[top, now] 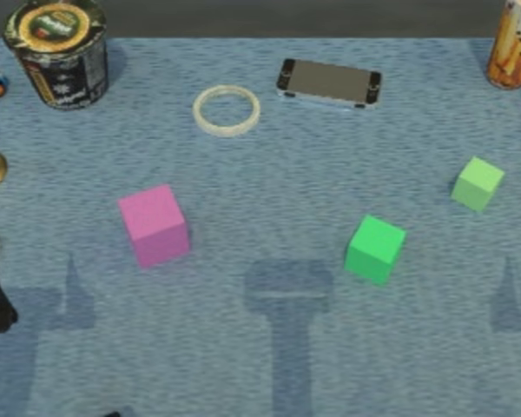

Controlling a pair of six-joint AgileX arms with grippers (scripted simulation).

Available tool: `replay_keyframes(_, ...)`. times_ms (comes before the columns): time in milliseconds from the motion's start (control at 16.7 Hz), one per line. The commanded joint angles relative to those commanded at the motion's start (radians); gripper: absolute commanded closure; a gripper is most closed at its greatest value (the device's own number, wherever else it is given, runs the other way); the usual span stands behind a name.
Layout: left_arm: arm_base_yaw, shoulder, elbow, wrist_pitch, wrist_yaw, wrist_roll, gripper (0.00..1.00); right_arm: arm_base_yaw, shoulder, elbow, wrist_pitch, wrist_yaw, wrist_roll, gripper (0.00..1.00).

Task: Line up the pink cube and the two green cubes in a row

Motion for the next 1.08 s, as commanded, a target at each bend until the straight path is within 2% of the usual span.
replay_keyframes(240,0.000,0.000,0.000,0.000,0.000,0.000,0.00,0.004,0.030,0.030,-0.019,-0.002,-0.012,0.00)
replay_keyframes(480,0.000,0.000,0.000,0.000,0.000,0.000,0.00,0.021,0.216,0.214,-0.136,-0.006,-0.084,0.00)
replay_keyframes(720,0.000,0.000,0.000,0.000,0.000,0.000,0.00,0.041,0.564,0.536,-0.335,-0.004,-0.201,0.00)
replay_keyframes(1080,0.000,0.000,0.000,0.000,0.000,0.000,0.00,0.077,1.265,1.094,-0.713,0.003,-0.413,0.00)
